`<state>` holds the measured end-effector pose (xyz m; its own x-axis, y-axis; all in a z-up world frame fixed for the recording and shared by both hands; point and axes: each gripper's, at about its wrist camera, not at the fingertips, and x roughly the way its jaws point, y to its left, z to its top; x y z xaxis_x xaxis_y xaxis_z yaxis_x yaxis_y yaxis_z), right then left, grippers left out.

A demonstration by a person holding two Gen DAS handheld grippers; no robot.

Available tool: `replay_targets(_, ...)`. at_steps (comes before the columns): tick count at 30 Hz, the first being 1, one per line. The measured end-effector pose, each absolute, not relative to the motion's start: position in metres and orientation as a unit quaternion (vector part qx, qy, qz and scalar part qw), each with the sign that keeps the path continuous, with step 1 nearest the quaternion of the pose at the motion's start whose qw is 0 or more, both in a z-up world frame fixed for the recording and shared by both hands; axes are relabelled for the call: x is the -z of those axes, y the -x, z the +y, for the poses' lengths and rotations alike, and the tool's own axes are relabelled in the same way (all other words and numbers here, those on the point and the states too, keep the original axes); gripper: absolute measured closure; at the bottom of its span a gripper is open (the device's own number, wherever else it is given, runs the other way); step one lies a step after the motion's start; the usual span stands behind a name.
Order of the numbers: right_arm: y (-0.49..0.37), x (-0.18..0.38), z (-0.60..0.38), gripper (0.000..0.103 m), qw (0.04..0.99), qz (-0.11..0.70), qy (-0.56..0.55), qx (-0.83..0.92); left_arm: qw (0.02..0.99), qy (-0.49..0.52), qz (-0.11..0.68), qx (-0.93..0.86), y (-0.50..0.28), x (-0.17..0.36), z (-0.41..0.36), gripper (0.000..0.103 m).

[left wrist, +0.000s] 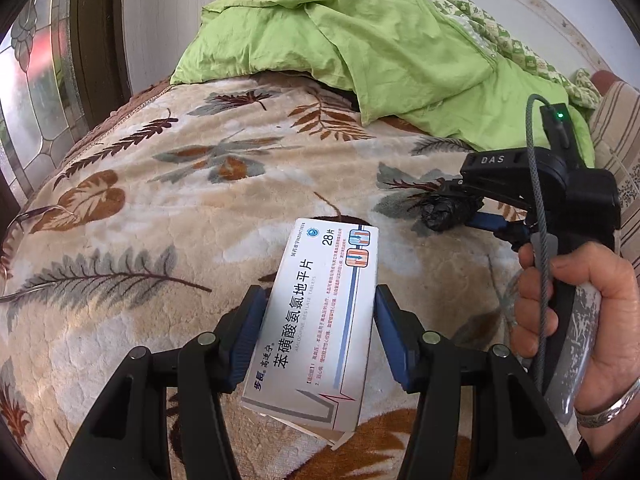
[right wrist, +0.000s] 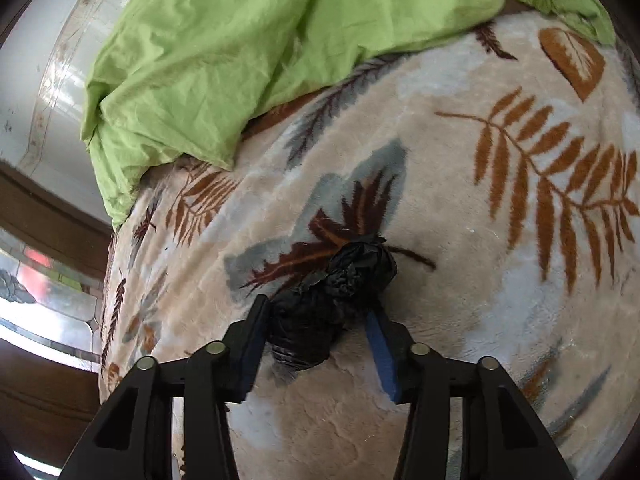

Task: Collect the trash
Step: 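Lift the white box and black bag and hold them above the bed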

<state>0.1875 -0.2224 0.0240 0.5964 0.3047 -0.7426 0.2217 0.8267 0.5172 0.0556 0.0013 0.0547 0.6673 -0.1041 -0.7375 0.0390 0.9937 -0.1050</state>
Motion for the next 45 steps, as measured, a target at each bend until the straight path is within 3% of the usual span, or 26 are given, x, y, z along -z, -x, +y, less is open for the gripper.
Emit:
replay_targets(5,-0.157,-0.043,-0.22,0.061,0.866,0.424,-0.263,-0.031,0.913,0.036,0.404,0.048,-0.049,-0.056,-0.003,0.049)
replay_targets(13,-0.034,-0.08,-0.238,0.061,0.9,0.375,-0.221,-0.034,0.923,-0.001,0.38,0.065,-0.018,-0.067,-0.027,0.049)
replay_targets(25,0.121,-0.085,-0.246,0.061,0.916,0.346,-0.203,-0.02,0.925,-0.075,0.355,0.109,0.073,-0.075,-0.058,0.049)
replay_targets(45,0.197,-0.116,-0.233,0.061,0.929,0.312,-0.195,-0.024,0.924,-0.106,0.336,0.15,0.149,-0.094,-0.059,0.049)
